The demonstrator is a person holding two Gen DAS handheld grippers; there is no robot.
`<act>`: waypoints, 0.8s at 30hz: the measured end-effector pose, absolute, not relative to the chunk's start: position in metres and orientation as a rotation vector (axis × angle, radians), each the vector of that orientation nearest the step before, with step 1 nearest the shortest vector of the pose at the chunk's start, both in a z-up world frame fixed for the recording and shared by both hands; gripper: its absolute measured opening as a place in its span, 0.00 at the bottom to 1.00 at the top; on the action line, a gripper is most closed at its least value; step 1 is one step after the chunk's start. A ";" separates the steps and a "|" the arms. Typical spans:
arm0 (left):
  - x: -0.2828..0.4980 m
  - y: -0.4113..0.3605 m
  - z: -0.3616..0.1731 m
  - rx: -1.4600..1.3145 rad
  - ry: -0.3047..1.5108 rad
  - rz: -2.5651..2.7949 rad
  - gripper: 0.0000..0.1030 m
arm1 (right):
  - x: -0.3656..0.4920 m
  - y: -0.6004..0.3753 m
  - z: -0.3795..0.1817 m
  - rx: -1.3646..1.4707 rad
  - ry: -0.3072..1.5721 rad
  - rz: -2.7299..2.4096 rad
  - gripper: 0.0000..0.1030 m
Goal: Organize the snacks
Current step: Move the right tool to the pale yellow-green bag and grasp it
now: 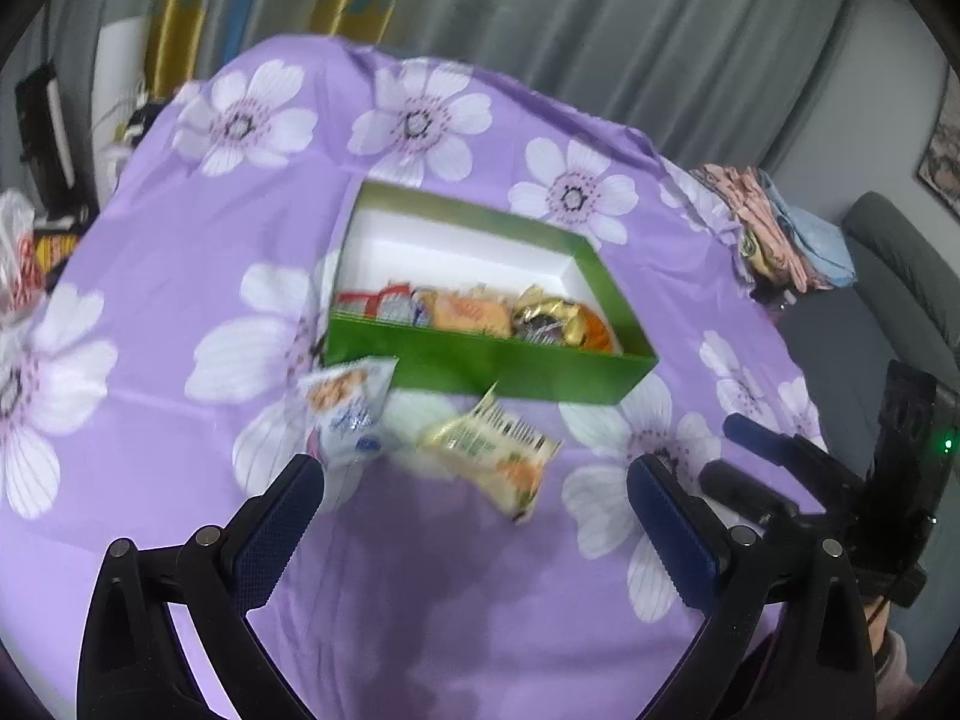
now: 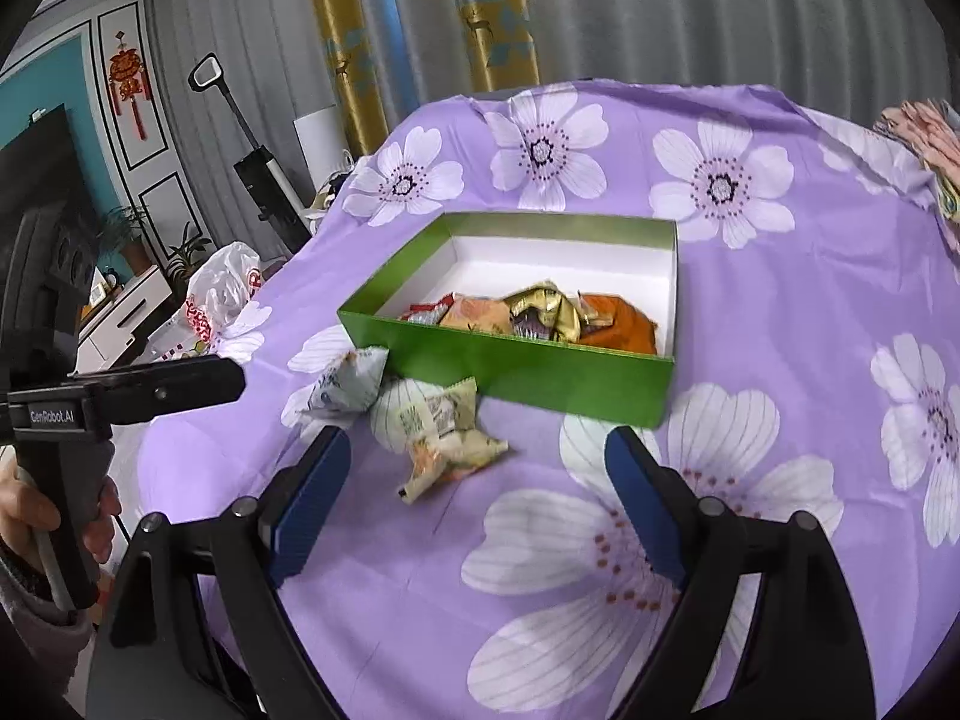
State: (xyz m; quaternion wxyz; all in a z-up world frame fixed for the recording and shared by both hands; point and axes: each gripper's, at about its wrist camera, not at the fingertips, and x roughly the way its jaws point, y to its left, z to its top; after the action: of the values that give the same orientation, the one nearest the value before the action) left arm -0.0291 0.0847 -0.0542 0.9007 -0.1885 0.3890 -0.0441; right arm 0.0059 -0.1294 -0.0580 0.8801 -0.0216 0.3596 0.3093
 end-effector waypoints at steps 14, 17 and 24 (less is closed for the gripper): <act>-0.053 0.098 -0.086 -0.542 0.829 -0.122 0.98 | 0.001 -0.115 -0.082 -0.054 0.813 0.674 0.85; -0.052 0.097 -0.091 -0.556 0.838 -0.130 0.98 | 0.004 -0.116 -0.088 -0.059 0.827 0.666 0.85; -0.042 0.092 -0.110 -0.636 0.876 -0.156 0.98 | 0.009 -0.118 -0.100 -0.079 0.832 0.669 0.85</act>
State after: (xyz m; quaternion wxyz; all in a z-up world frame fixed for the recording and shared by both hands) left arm -0.0423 0.0917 -0.1102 0.8542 -0.3025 0.4164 -0.0742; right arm 0.0091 -0.1181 -0.0999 0.8602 -0.0378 0.3965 0.3185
